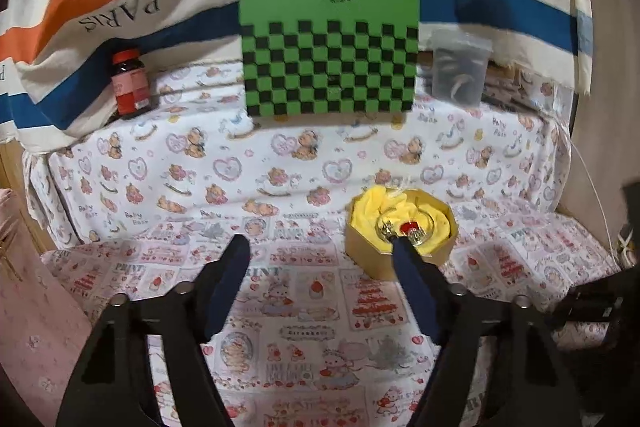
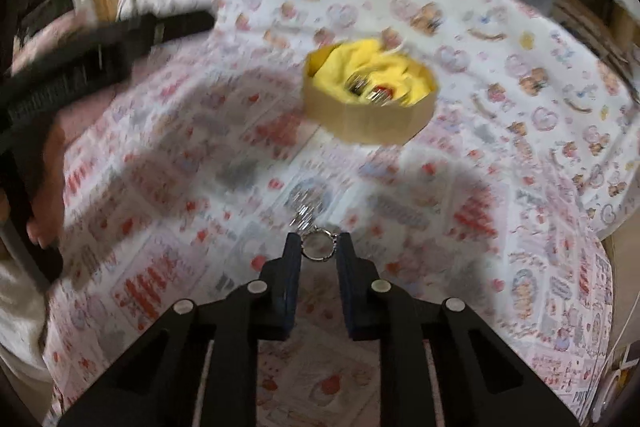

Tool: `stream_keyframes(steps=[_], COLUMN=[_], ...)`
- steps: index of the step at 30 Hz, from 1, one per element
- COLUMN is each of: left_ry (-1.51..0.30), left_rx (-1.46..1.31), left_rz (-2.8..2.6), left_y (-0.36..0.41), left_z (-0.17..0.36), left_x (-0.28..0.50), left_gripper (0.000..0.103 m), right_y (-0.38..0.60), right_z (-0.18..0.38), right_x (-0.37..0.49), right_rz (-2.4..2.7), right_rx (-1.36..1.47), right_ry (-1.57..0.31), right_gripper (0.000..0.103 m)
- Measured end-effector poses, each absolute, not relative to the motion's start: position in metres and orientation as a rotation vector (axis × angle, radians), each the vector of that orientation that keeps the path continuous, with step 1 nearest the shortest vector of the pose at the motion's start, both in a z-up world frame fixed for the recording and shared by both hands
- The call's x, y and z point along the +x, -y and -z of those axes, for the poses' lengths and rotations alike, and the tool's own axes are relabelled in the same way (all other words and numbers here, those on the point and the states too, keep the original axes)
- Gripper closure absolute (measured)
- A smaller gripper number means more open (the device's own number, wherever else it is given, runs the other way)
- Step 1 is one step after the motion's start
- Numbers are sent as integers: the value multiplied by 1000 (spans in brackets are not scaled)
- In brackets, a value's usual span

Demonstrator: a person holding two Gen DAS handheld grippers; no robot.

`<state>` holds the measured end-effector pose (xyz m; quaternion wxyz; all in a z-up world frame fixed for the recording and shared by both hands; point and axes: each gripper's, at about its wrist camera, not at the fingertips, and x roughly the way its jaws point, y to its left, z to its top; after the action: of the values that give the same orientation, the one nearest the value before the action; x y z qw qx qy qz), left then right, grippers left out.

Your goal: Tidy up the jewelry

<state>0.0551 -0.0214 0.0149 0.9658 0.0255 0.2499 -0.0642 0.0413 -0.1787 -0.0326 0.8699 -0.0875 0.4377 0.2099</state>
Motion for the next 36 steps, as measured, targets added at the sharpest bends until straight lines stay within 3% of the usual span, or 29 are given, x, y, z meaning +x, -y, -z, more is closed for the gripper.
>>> stream_keyframes(steps=[2,11,12,13,15,18,31,36], left_ry=[-558,-780,-781,-777,-756,-719,-666,-666], left_rx=[75,121,109,87,52,39,65,102], left_rz=[193,297,285,268,227,170,133,142], left_y=[31,80,79,75,63,43,28,37], left_z=[-12,6,7,7,8,8,2,6], left_x=[60,73,74,76,78,77,70,70], left_gripper=[49,49,49,49,49,49,49,49], right_y=[192,225,224,218,208,190,170,173], right_z=[25,15,16,17,22,33,51,49], right_x=[47,64,63,62,57,51,53,49], right_rz=[-414,-424,-437,-466,-483,-501,-469,-450], right_rx=[-130,-13,-16,-41,-77,-168,-265,-267], right_ry=[-894,-878,-879,-889,-891,-906,-925,-910], right_gripper=[100,99,93,79,67,67,80,97])
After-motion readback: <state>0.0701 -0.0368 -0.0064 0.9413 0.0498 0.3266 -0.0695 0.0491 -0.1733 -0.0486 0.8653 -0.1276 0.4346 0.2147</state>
